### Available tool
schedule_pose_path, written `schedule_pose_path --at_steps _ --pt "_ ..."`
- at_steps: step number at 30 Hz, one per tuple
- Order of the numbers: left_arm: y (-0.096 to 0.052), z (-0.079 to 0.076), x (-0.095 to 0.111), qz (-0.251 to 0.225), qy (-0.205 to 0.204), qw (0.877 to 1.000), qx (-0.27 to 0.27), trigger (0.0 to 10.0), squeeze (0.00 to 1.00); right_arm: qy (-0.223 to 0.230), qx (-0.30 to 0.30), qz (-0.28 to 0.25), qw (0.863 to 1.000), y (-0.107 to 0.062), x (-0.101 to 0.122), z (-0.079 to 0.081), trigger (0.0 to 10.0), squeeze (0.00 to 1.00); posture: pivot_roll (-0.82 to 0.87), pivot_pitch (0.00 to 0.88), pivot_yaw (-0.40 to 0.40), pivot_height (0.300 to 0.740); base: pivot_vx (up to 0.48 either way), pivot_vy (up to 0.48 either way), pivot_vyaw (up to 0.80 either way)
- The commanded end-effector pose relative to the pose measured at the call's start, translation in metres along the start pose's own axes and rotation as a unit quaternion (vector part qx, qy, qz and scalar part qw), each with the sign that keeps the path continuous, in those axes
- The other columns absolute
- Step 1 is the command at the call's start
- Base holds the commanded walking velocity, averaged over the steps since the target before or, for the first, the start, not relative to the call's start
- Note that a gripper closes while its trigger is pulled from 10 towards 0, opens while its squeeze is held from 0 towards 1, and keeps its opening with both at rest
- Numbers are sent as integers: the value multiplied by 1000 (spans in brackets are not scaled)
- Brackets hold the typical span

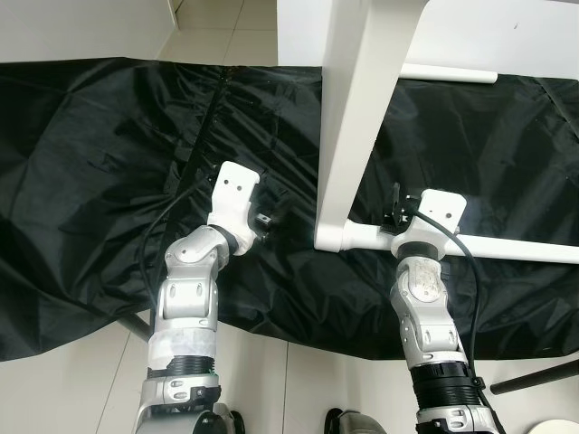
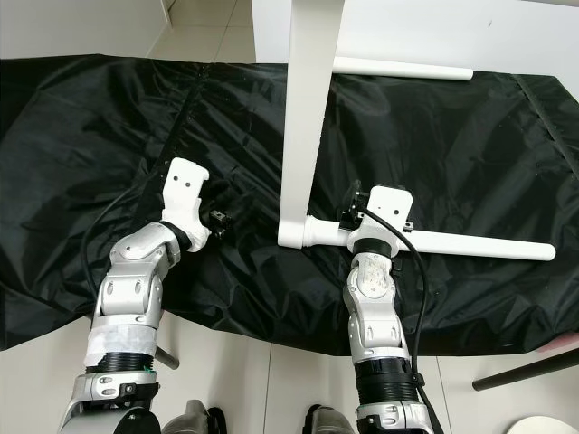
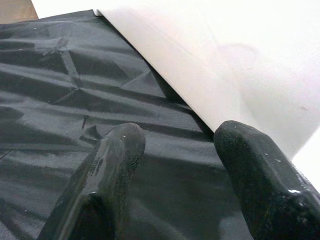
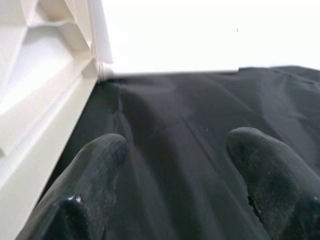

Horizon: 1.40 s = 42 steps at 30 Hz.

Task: Building children table

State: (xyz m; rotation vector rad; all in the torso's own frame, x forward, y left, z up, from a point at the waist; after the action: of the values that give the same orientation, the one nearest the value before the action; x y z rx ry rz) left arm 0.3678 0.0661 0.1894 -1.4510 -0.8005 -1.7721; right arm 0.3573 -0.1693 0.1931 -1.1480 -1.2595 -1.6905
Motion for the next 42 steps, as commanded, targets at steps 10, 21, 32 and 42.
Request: schedule_pose_path --at_steps 10,21,32,42 --pt "-3 22 -6 9 -31 980 195 10000 0 -10 1 4 1000 -3 -2 2 10000 0 -114 100 73 740 0 0 0" --pt "-3 25 -10 22 -21 978 207 10000 0 -8 7 7 1000 -4 -3 6 10000 0 -114 100 76 740 0 0 0" --pt "0 23 -16 31 -60 977 203 10000 0 -10 1 9 1000 -2 -4 4 10000 0 -113 101 75 740 0 0 0" --pt "3 20 -12 26 -50 982 183 10000 0 -10 3 10 1000 1 -4 6 10000 0 -109 98 76 740 0 0 0"
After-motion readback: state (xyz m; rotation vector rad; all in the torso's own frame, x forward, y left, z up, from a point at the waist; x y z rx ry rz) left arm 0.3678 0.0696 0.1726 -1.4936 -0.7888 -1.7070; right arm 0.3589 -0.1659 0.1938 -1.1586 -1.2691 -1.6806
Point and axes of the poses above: a point about 5 cm out from each wrist's last joint towards the gripper, its own y axis pointing out of the wrist towards the gripper, its own x axis along the axis of the wrist's last joint, z = x × y, the point moved 5 cm from there along y, pointing out of the wrist towards the gripper, and after that the axes turned 5 degrees about y, right-handed, at the moved point
